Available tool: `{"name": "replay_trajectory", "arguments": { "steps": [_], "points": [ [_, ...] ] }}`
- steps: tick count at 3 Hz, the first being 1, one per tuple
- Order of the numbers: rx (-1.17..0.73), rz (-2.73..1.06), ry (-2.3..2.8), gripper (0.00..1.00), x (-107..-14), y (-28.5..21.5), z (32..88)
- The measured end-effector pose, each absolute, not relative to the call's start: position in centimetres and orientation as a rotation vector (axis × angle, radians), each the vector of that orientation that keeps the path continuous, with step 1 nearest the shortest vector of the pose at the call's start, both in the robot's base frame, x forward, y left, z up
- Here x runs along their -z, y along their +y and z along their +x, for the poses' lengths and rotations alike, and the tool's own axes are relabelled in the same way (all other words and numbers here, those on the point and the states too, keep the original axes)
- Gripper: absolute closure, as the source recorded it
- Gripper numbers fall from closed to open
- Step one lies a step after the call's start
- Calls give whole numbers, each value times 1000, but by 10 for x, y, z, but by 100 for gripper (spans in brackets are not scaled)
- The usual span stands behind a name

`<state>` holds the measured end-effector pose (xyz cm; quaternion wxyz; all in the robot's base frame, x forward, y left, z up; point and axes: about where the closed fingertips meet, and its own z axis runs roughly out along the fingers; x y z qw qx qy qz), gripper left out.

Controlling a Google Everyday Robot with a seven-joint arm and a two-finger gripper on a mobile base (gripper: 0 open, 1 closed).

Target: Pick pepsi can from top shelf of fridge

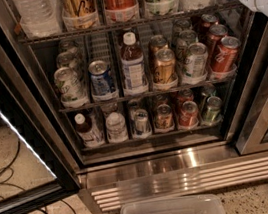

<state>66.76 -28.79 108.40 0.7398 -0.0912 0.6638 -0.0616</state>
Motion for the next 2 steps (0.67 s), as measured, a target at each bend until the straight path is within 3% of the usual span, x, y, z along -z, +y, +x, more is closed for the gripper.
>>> {"name": "replay_trajectory", "arguments": {
  "steps": [1, 2],
  "points": [
    [135, -200, 1456, 99, -1084, -288, 668],
    [138, -205, 1455, 100, -1085, -287, 667]
  ]
}}
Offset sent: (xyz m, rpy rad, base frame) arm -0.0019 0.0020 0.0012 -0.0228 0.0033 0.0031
